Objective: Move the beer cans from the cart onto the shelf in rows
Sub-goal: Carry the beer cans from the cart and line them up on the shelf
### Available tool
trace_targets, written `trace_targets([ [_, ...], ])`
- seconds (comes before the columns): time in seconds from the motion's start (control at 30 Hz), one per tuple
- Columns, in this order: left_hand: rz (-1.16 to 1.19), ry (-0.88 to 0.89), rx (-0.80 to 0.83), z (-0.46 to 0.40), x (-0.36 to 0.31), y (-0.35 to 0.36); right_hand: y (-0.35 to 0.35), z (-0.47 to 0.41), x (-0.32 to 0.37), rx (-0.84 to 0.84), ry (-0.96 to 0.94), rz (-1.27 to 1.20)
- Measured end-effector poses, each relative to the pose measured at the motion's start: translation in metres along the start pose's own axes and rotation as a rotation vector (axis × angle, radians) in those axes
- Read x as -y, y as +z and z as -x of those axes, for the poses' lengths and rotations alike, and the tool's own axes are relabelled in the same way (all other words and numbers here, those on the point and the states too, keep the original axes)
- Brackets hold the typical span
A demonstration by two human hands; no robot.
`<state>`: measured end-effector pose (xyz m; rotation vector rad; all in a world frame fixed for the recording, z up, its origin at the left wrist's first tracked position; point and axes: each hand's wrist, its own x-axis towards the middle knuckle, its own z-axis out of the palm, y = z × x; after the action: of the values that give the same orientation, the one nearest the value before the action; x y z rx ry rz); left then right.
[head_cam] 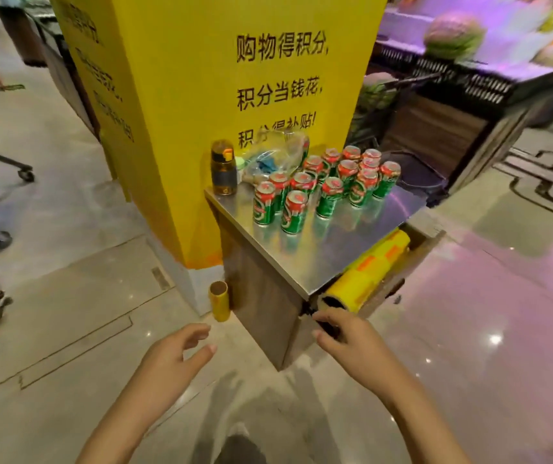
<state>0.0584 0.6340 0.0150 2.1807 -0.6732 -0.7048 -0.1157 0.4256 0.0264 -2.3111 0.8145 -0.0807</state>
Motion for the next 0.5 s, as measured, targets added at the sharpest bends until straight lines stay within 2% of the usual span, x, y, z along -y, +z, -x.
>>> trace_targets([
  [0.3, 0.058, 0.042, -0.030, -0.137, -0.080, 0.047, -0.085, -0.098, -0.063, -0.010, 0.055, -0.041],
  [0.5, 0.014, 0.060, 0.067, -0.222, -0.132, 0.107, -0.133, -0.139, -0.132, -0.067, 0.205, -0.075],
])
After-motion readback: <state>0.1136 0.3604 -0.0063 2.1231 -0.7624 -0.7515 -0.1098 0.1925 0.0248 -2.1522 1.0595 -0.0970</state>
